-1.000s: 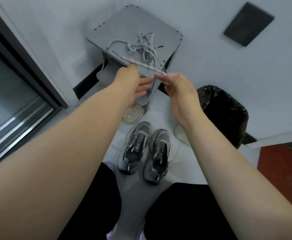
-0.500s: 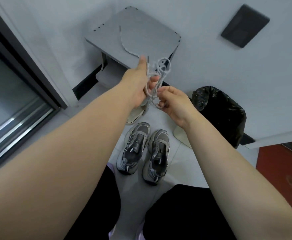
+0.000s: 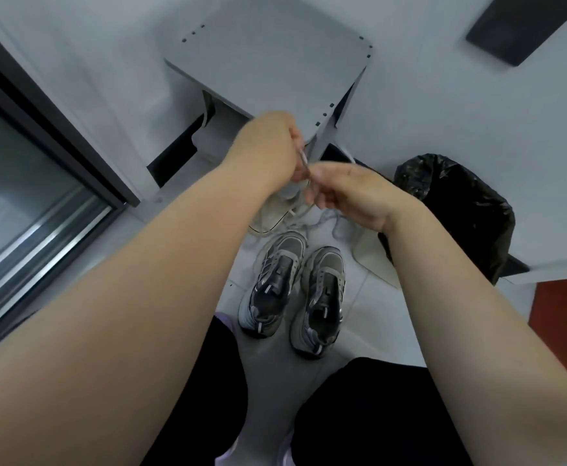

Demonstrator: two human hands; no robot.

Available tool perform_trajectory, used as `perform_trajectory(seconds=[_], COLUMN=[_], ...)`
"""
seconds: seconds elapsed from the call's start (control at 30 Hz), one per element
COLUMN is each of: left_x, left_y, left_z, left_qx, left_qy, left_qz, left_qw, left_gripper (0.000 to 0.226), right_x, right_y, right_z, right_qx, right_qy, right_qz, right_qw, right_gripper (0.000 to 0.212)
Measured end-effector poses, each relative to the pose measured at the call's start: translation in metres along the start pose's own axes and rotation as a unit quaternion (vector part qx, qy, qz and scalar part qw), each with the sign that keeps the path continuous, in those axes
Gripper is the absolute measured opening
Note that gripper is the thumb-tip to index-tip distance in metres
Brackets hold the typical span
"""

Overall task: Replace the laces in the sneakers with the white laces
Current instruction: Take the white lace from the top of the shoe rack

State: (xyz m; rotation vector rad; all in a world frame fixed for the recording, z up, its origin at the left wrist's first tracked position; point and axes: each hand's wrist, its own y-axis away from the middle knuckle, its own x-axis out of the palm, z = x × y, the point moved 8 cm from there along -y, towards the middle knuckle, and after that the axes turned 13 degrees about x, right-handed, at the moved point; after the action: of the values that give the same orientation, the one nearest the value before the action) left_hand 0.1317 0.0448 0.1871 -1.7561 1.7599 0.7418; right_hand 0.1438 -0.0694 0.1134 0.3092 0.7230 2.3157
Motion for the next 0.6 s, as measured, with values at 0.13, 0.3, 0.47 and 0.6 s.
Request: perform_trajectory(seconds=[0.13, 0.3, 0.47, 0.6], left_x=[-0.039, -0.023, 0.001, 0.007], left_y=[0.000, 0.004, 0.014, 0.008], left_z=[0.004, 0.020, 0.033, 0.038], left_qx=[0.020, -0.055, -0.200, -0.182], left_qy=[0.101, 0.191, 0.411, 0.288], left_qz=[-0.197, -0.224, -0.212, -0.136], left_qw=[0.975, 0.954, 0.864, 0.930], left_gripper=[0.023, 0.034, 0.032, 0.032], right_x=[-0.023, 0.009, 0.027, -0.069], right_y=[0.012, 0.011, -0.023, -0.088], right_z=[-0.056, -0.142, -0.192, -0.193], right_qx=[0.069, 0.212, 0.312, 0.210], right_qy=[-0.005, -0.018, 0.095, 0.063], right_qz=[0.007, 0.168, 0.209, -0.271], right_qw=[0.998, 0.963, 0.922, 0.937], right_gripper=[0.016, 0.022, 0.018, 0.017])
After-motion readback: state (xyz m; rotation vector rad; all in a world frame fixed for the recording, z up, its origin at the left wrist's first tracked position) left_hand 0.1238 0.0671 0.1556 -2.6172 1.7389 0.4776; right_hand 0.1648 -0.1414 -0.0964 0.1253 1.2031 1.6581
